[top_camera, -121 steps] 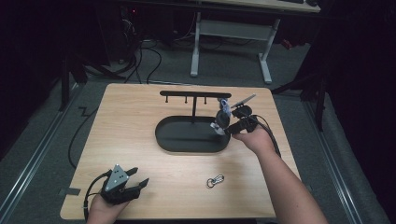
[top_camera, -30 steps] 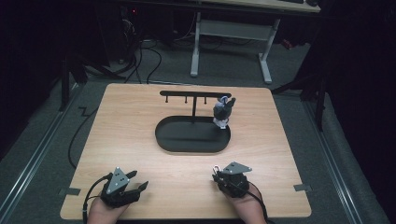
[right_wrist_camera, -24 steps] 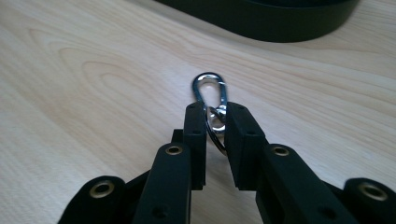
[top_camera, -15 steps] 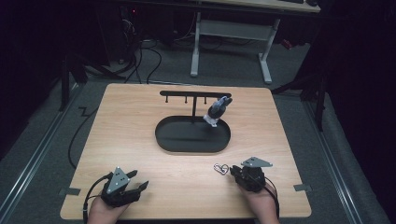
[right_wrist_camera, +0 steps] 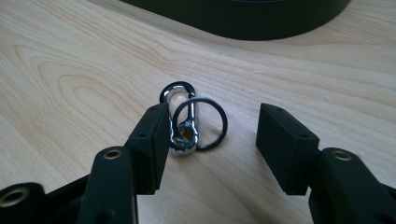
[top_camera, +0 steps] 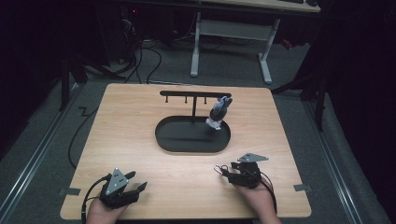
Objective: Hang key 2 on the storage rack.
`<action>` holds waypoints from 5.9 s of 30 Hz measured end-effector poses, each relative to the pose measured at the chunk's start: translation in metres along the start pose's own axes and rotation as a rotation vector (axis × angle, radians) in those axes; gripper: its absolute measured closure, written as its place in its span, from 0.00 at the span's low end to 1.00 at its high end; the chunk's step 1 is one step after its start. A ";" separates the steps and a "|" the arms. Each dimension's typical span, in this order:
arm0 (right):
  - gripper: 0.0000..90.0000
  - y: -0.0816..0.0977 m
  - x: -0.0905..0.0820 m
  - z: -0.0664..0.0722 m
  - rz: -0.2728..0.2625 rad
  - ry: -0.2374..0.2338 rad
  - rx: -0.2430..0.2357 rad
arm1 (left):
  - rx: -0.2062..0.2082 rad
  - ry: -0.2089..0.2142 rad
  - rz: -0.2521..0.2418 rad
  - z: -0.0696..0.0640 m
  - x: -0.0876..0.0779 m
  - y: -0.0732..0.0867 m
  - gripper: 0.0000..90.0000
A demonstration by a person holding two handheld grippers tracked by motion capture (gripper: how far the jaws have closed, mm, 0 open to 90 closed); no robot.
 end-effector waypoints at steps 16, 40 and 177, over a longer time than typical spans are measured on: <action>0.96 0.001 0.001 0.018 0.052 -0.061 -0.126 | -0.008 -0.015 -0.010 0.003 -0.009 0.003 0.45; 0.99 -0.007 -0.003 0.011 0.022 -0.078 -0.068 | -0.023 -0.027 -0.015 0.007 -0.014 0.005 0.45; 0.99 -0.259 -0.008 -0.032 0.438 -0.071 -0.189 | 0.055 0.072 -0.025 -0.014 0.002 -0.011 0.45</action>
Point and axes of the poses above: each handheld gripper's, and its own axes: x roughly forward along the jaws, y roughly out of its underside, z roughly to its left, the point moved 7 cm from there along x, roughly forward along the jaws, and after that the axes turned 11 degrees about -x, right-handed, at the moved point
